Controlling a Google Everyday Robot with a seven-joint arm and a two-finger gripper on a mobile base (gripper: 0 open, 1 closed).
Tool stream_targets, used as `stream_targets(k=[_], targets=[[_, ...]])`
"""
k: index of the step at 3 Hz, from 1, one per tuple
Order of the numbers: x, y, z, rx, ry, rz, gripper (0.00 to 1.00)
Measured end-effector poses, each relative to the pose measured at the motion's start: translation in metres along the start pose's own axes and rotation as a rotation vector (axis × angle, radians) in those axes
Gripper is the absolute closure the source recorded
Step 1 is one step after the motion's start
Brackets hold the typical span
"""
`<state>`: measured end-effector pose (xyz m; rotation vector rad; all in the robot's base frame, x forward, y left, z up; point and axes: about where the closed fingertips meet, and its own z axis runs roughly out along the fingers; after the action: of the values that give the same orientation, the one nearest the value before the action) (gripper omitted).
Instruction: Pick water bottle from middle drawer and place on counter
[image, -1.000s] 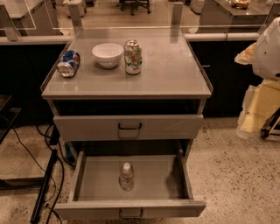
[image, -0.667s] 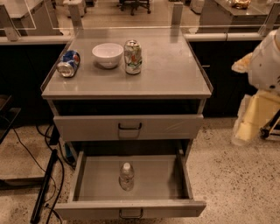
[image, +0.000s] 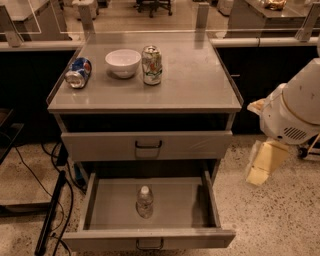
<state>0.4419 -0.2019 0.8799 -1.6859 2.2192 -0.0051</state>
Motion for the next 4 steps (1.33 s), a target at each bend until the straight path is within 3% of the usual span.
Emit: stream_targets(k=[2,3,4], targets=[[0.003,0.009,0.065,-0.046,-0.104,0.042,0.00],[0.005,0.014,0.100,-0.094,-0.146,0.076,0.00],[0.005,0.014,0.100,-0.094,-0.146,0.076,0.00]])
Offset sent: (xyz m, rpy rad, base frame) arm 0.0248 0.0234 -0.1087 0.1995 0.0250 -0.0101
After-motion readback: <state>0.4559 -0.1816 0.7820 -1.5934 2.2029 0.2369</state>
